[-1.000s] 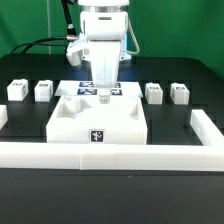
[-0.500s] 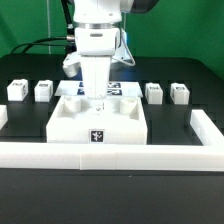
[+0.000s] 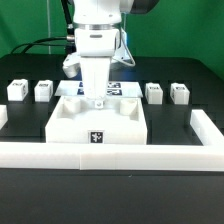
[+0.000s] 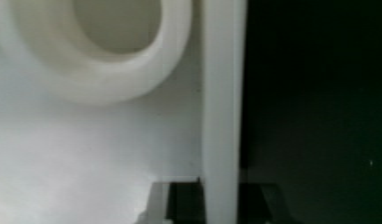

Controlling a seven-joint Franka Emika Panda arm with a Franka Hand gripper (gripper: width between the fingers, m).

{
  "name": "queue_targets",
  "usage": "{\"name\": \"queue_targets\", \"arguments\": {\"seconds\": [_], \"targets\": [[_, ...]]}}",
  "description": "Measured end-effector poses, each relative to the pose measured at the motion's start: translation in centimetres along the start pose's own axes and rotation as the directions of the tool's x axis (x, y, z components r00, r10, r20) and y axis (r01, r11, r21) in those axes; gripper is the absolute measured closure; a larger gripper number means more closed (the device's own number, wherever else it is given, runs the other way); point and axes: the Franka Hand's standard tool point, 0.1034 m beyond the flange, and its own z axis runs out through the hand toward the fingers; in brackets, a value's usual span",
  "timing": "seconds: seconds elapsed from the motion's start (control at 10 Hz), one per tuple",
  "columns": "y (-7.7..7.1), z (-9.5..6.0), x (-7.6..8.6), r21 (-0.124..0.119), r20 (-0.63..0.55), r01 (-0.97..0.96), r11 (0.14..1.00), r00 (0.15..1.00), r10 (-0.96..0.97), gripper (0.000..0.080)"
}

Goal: Assemble square table

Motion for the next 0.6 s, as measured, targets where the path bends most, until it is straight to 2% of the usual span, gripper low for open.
{"name": "queue_targets", "arguments": {"seconds": [0.1, 0.6], "targets": [[0.0, 0.0, 0.0, 0.0, 0.0, 0.0, 1.0, 1.0, 0.0, 0.0745], [0.0, 0.0, -0.01, 0.0, 0.0, 0.0, 1.0, 1.0, 0.0, 0.0745]]}}
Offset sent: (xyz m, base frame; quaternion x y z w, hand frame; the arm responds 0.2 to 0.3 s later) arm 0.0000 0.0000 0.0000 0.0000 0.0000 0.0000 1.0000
